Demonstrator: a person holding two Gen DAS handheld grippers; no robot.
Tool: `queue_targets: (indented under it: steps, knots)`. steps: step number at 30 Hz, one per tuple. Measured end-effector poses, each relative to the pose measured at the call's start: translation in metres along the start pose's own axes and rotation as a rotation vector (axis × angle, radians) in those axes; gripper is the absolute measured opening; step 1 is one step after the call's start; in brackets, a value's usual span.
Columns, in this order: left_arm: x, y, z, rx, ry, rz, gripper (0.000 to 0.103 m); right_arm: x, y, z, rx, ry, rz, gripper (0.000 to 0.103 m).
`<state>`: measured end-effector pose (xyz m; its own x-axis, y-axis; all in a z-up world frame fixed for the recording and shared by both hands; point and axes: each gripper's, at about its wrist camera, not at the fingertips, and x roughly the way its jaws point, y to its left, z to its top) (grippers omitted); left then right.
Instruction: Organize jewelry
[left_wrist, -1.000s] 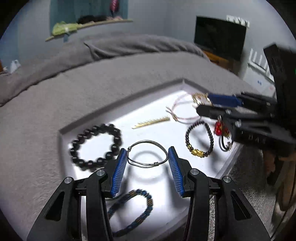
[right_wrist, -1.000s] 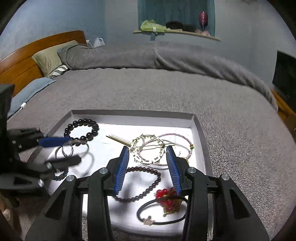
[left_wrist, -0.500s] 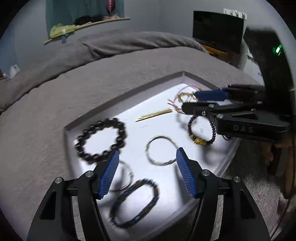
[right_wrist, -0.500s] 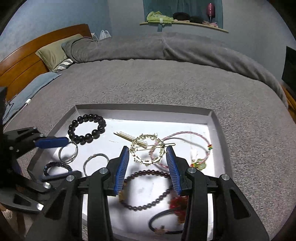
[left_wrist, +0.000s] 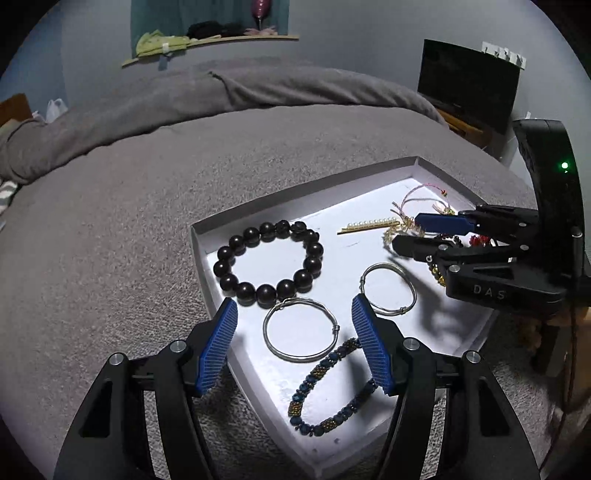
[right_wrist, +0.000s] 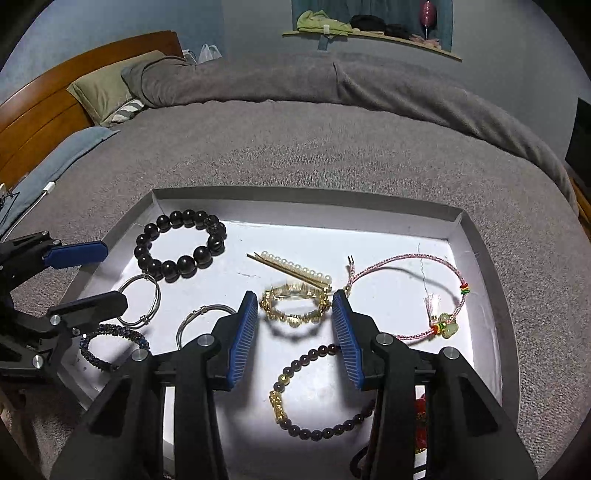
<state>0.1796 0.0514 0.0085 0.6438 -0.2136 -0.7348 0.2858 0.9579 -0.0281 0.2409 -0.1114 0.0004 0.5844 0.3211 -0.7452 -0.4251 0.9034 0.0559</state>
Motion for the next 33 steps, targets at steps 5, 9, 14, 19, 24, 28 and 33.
queue_targets:
  steps: [5,9,14,19,24,28,33]
  knots:
    - [0.004,-0.005,0.000,0.011,0.006,0.000,0.066,-0.009,-0.004,0.001,0.009,-0.030,0.003,0.054]
    - [0.003,-0.008,0.000,0.019,0.000,-0.005,0.066,-0.030,-0.015,0.002,0.038,-0.082,-0.003,0.054]
    - [-0.002,-0.013,-0.003,0.032,-0.008,0.011,0.066,-0.060,-0.033,-0.003,0.091,-0.136,-0.039,0.054]
    - [-0.019,-0.012,-0.006,-0.005,-0.042,-0.003,0.066,-0.079,-0.045,-0.017,0.186,-0.156,-0.018,0.054]
    - [-0.041,-0.024,-0.009,-0.007,-0.087,0.008,0.066,-0.104,-0.032,-0.030,0.171,-0.197,-0.016,0.054]
    - [-0.059,-0.034,-0.010,0.004,-0.107,0.022,0.066,-0.121,-0.022,-0.046,0.151,-0.209,-0.013,0.054]
    - [-0.079,-0.042,-0.020,0.004,-0.122,0.048,0.067,-0.136,-0.020,-0.070,0.125,-0.205,-0.019,0.054]
